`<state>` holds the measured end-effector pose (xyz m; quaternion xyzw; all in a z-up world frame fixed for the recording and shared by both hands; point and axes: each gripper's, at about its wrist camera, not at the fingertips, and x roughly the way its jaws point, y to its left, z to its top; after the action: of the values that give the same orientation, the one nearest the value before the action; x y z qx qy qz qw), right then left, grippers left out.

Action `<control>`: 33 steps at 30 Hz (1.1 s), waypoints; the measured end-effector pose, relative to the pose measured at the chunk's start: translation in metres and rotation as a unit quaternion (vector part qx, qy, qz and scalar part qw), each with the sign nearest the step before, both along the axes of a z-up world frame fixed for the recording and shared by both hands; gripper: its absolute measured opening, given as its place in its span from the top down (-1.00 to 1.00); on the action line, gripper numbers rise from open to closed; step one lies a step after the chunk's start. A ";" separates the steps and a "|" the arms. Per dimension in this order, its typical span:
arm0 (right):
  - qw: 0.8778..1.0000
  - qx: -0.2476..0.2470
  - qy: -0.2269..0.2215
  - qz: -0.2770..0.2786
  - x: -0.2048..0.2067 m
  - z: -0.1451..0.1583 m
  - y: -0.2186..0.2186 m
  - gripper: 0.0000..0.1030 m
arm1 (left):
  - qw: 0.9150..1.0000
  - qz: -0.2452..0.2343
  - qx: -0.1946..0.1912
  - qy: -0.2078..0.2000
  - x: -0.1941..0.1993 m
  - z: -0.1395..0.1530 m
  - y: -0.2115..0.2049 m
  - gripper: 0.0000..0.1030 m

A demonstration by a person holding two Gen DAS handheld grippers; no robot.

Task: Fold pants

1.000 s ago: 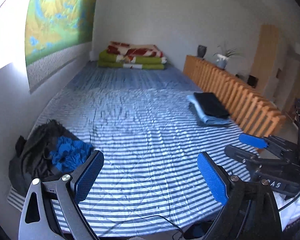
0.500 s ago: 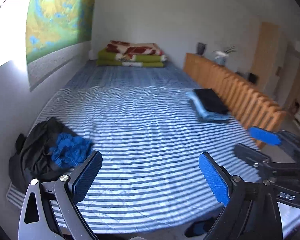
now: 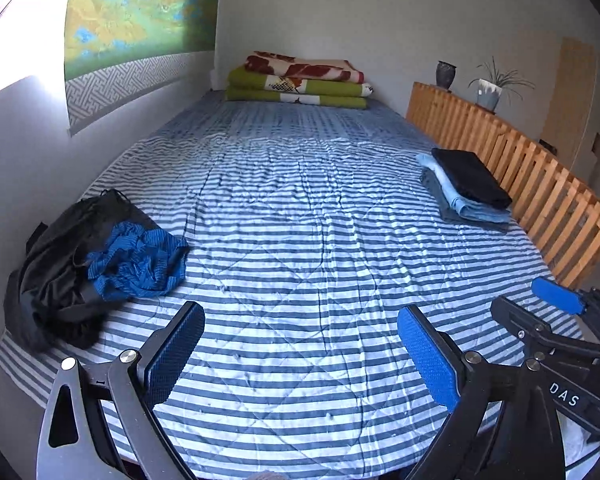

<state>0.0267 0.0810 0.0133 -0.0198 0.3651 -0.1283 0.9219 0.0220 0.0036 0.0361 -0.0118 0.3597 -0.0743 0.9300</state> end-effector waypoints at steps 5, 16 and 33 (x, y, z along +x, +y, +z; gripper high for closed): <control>0.999 0.028 0.009 -0.024 0.005 -0.018 -0.014 -0.13 | 1.000 -0.002 0.002 0.011 0.009 -0.021 -0.003 -0.92; 0.997 0.018 0.011 -0.069 -0.003 -0.030 -0.031 -0.14 | 0.999 -0.030 -0.002 0.018 0.021 -0.038 -0.024 -0.92; 0.995 0.018 0.011 -0.102 0.000 -0.037 -0.045 -0.13 | 0.999 -0.048 -0.003 0.026 0.029 -0.046 -0.031 -0.92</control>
<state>0.0270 0.0359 -0.0238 0.0327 0.3780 -0.2143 0.9001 0.0509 -0.0270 -0.0099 0.0008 0.3841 -0.1190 0.9156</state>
